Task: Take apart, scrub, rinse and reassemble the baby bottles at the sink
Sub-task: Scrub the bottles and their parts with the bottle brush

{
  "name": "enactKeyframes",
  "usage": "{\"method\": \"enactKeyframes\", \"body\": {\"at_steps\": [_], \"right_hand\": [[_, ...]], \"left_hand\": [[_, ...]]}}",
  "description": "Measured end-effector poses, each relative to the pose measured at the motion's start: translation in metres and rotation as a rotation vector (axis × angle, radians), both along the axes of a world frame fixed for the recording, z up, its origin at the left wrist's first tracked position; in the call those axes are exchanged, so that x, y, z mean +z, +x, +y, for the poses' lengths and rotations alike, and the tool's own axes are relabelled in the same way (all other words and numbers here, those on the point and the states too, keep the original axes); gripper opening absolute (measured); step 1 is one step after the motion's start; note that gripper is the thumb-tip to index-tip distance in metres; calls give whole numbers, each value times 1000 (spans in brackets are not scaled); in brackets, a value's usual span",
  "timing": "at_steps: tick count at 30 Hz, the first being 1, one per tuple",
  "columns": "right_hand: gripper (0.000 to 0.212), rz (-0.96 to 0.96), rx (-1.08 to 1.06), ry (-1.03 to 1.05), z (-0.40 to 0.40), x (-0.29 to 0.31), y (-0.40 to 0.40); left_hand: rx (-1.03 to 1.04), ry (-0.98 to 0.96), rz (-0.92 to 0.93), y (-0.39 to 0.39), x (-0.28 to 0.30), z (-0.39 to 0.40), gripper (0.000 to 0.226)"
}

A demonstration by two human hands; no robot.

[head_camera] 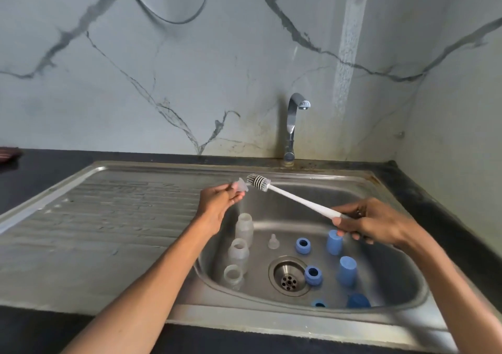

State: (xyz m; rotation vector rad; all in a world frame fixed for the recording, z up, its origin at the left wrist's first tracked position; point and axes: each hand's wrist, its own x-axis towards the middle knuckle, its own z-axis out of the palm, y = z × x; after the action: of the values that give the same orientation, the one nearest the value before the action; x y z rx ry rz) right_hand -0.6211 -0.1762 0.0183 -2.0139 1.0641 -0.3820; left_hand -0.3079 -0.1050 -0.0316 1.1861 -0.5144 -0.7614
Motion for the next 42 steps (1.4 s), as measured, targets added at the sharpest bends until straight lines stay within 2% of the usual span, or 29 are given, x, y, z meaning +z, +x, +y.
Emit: {"method": "enactKeyframes", "body": {"at_steps": [6,8,12,16,18,20,23,25,26,28,30,33,36,39,41,42], "right_hand": [[37,95,42,-93,-3,-2,1],[39,182,40,-206,-1,-2,1],[43,308,-76,-354,2,-3,5],[39,287,-132,-446,3,-7,10],[31,224,-63,-372,0,-11,12],[19,144,29,-154,2,-11,14],[29,21,80,197,6,-10,13],[32,14,118,268,8,-8,10],[29,32,124,242,9,-7,10],[18,113,59,10,8,-7,11],[23,167,-141,-251,7,-9,13],[33,36,-387,-476,17,-6,13],[33,41,-380,-617,23,-2,12],[24,192,-218,-465,19,-10,18],[15,101,-75,-210,18,-16,26],[17,18,-25,-49,20,-18,29]], "left_hand": [[-42,-29,-16,3,-4,-2,16],[-58,-16,-78,7,-5,-1,18],[-192,53,-352,14,-7,6,19],[-236,55,-339,23,-5,8,24],[-215,24,-305,23,-3,6,28],[-209,8,-288,23,-2,4,32],[-210,11,-286,24,-3,4,33],[-210,10,-284,25,-4,5,32],[-212,7,-280,25,-3,5,31],[-205,6,-267,22,-1,4,25],[-188,5,-260,14,3,3,17],[-197,22,-250,4,3,1,13],[-213,51,-219,4,0,5,13],[-167,5,-183,11,3,10,11],[-123,-35,-155,15,7,11,12],[-106,-54,-142,17,7,12,13]]}}
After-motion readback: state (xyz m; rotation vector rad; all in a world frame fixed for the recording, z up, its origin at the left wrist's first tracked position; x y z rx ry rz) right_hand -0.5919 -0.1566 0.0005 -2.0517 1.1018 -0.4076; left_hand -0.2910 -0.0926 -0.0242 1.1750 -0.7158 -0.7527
